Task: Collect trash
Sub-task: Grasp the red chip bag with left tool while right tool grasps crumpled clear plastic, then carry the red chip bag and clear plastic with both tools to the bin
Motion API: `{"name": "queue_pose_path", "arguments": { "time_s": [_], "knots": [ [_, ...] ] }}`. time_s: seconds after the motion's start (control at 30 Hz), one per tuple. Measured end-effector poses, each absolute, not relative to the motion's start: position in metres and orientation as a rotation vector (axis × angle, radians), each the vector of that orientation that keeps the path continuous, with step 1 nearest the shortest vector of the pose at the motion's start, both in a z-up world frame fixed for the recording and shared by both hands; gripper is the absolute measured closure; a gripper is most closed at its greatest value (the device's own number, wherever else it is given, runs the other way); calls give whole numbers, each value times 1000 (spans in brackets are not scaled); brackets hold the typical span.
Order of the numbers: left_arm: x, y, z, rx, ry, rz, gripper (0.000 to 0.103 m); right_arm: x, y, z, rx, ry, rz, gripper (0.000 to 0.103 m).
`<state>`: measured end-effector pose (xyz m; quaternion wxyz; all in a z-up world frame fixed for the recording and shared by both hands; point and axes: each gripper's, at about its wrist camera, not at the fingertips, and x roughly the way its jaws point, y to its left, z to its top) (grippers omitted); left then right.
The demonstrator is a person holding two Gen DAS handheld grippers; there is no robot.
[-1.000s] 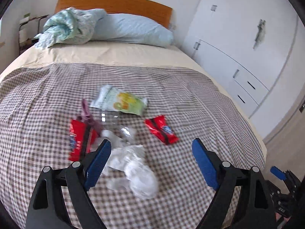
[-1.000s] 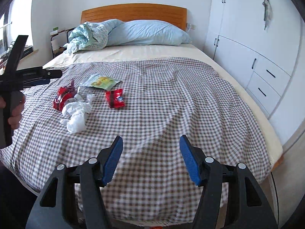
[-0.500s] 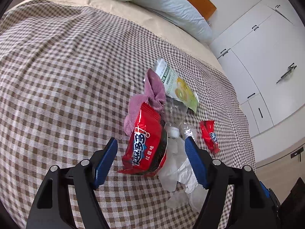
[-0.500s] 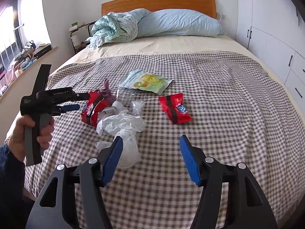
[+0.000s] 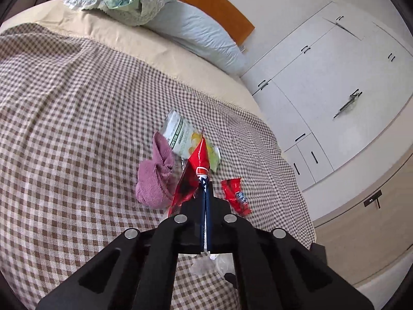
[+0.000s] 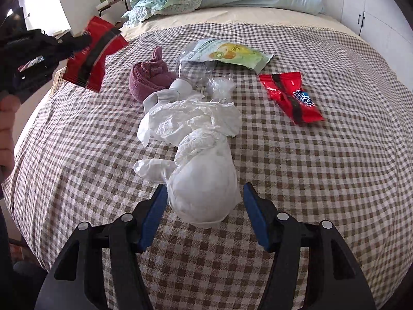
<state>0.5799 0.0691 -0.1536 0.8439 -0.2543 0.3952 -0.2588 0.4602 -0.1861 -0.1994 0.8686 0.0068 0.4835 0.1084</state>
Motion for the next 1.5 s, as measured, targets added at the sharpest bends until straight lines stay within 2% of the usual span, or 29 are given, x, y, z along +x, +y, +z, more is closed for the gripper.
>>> {"name": "queue_pose_path", "arguments": {
  "time_s": [0.03, 0.07, 0.1, 0.2, 0.57, 0.87, 1.3, 1.5],
  "knots": [
    [577, 69, -148, -527, 819, -539, 103, 460, -183, -201, 3, 1022, 233, 63],
    [573, 69, -145, -520, 809, -530, 103, 459, -181, -202, -11, 1026, 230, 81],
    [571, 68, -142, -516, 806, -519, 103, 457, -182, -200, -18, 1018, 229, 86],
    [570, 71, -139, -494, 804, -489, 103, 449, -187, -185, -17, 954, 201, 90],
    [561, 44, -137, -383, 818, -518, 103, 408, -258, -138, -20, 869, 24, 93],
    [536, -10, -123, -269, 829, -571, 103, 359, -319, -102, 35, 789, -66, 93],
    [410, -190, -98, 123, 785, -775, 103, 263, -419, -86, -15, 779, -168, 93],
    [335, -268, -107, 232, 841, -970, 103, 181, -465, -116, -110, 906, -207, 93]
  ]
}}
